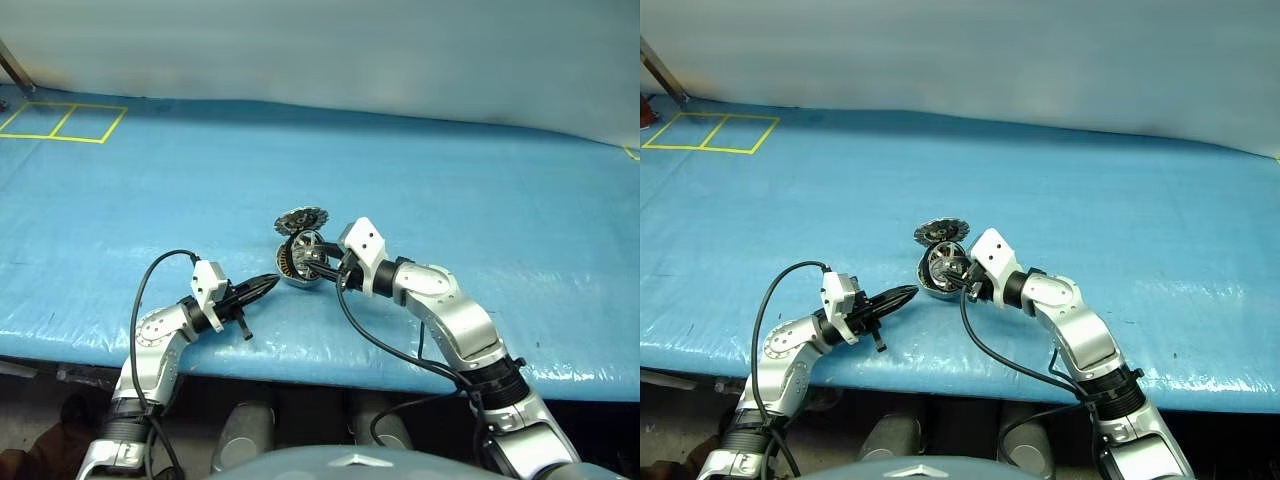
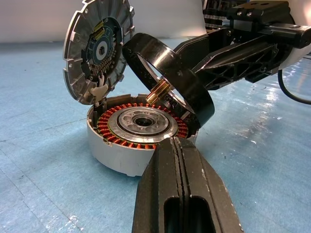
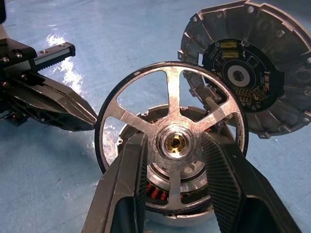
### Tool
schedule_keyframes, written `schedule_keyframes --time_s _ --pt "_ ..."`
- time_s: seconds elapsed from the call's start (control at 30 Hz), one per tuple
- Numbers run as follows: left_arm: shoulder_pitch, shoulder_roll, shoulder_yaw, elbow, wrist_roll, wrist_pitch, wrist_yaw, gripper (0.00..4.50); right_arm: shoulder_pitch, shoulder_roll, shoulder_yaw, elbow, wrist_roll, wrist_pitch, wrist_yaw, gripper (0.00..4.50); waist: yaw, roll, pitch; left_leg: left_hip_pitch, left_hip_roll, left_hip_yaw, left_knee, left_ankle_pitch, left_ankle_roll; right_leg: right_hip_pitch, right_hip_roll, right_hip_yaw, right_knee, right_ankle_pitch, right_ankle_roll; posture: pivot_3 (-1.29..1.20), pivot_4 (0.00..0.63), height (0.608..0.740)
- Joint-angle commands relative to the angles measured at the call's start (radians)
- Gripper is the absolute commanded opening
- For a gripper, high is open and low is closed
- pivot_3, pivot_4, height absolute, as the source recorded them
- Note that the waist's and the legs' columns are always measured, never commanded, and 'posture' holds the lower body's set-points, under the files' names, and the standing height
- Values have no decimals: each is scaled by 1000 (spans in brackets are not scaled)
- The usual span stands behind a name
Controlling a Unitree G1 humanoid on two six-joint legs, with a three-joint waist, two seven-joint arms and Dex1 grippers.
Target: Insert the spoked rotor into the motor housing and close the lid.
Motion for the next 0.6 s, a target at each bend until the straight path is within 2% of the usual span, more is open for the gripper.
schedule_keyframes --time_s 0.03,0.6 --pt "1 -7 -3 -6 -3 -25 0 0 -14 6 -5 5 -3 0 -2 1585 0 0 0 0 0 0 0 0 0 0 0 0 0 0 0 0 150 740" --pt "-6 -4 -4 7 1 -36 4 0 -12 11 8 14 -34 13 -19 1585 -2 0 0 0 0 0 0 0 0 0 0 0 0 0 0 0 150 740"
